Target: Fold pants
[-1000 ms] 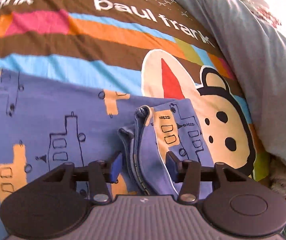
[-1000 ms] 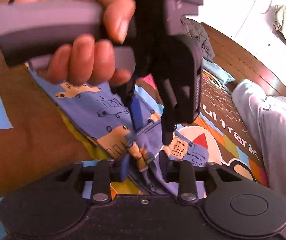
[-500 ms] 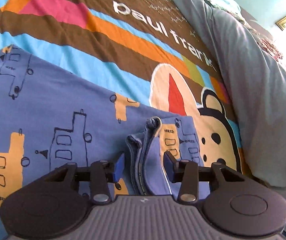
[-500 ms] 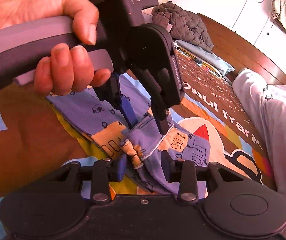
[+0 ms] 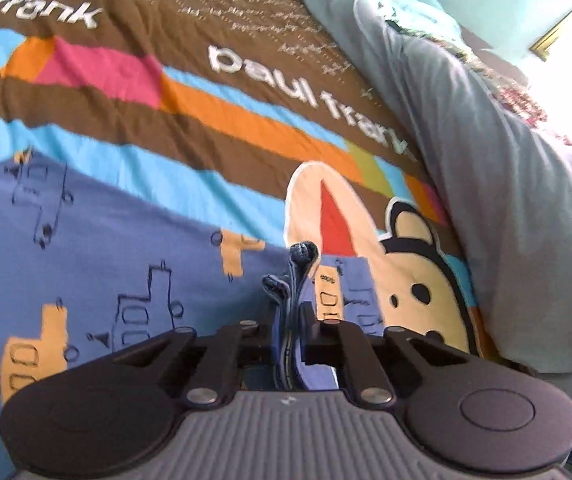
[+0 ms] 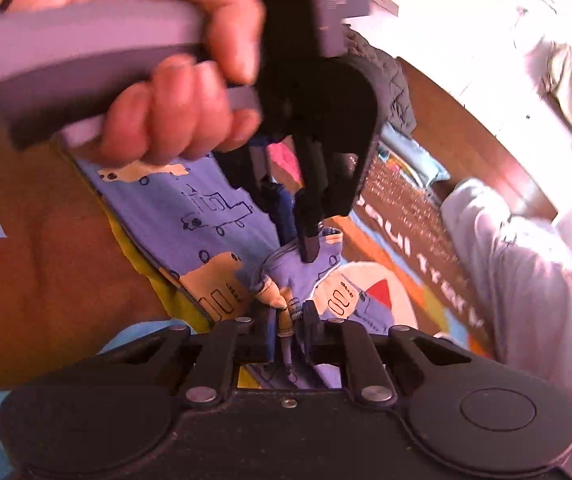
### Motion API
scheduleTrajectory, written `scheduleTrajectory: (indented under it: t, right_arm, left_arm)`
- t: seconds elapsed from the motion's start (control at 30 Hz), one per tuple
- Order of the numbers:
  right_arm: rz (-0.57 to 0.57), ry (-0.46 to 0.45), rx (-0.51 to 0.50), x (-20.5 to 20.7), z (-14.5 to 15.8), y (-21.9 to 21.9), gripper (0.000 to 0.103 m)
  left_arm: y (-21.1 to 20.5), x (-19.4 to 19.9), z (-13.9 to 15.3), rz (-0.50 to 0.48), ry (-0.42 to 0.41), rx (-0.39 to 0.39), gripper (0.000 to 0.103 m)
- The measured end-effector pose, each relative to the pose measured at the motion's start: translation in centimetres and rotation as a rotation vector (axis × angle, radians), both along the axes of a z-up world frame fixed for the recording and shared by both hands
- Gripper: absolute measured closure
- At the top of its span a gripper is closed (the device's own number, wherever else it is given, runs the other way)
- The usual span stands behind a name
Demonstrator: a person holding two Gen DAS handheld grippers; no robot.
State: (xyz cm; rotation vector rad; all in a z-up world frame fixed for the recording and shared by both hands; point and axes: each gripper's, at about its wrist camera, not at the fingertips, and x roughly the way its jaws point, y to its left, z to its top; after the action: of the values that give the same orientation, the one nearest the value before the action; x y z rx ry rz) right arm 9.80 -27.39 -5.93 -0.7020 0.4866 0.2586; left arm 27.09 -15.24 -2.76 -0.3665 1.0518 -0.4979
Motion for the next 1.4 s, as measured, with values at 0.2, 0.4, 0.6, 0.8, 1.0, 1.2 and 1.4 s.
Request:
scheduleTrajectory:
  t: [0.2, 0.4, 0.6, 0.8, 1.0, 1.2, 1.4]
  right_arm:
    - [-0.008, 0.007, 0.070, 0.5, 2.5, 2.7, 0.090]
    - [0.074, 0.029, 0.111, 1.1, 4.0, 8.0, 0.090]
    - [0.154, 0.111, 0.097, 2.2, 1.8, 12.4, 0.090]
    - [0.198, 0.131, 0.041, 2.1, 0.2, 14.8, 0.091]
    - [0.186, 0.139, 0.055, 2.1, 0.9, 13.4, 0.049]
    - [-0.021, -0.012, 0.054, 1.9, 2.7, 5.0, 0.015]
    - [-0.290, 0.009, 0.238, 10.5, 1.7, -1.5, 0.008]
  left_arm:
    - [4.1, 0.2, 2.3, -0.023, -0.053, 0.014, 0.094]
    - [10.7, 0.4, 2.6, 0.013, -0.073, 0.032, 0.094]
    - [15.2, 0.8, -0.6, 0.089, -0.010, 0.023, 0.094]
    - [17.0, 1.0, -2.0, 0.106, 0.017, -0.003, 0.093]
    - [16.7, 0.2, -0.1, 0.137, -0.053, 0.053, 0.036]
    - [14.2, -1.7, 2.2, 0.123, -0.257, 0.064, 0.035]
    - [8.8, -0.3, -0.6, 0.247, -0.259, 0.337, 0.033]
